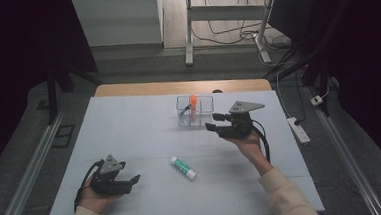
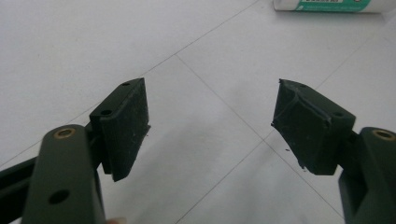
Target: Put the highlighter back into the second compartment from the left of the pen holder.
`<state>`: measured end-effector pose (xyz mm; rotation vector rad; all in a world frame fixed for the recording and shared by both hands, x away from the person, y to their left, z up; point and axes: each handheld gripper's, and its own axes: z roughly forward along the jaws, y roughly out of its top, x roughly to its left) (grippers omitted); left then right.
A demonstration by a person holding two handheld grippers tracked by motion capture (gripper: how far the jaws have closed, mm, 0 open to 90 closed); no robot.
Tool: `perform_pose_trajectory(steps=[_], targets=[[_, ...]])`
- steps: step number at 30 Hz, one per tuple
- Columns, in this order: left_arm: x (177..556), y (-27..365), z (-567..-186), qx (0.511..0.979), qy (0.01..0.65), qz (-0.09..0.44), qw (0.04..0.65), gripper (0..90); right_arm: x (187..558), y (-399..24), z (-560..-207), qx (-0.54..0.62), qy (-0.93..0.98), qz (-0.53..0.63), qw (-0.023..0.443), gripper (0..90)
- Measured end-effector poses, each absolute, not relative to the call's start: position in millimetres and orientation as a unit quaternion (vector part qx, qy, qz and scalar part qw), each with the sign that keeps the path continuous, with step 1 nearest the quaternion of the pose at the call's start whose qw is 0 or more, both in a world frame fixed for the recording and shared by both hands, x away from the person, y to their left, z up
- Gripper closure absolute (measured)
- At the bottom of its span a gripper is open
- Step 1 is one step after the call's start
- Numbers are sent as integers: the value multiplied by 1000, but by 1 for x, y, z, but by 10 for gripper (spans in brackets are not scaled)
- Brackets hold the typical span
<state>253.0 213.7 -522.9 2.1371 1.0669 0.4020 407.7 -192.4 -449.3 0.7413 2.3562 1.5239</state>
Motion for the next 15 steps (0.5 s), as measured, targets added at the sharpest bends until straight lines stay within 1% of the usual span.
perform_pose_trajectory(steps=[15], targets=[[253, 213, -523, 826, 414, 157, 350, 263, 382, -195, -457, 228, 831, 496, 106, 450]])
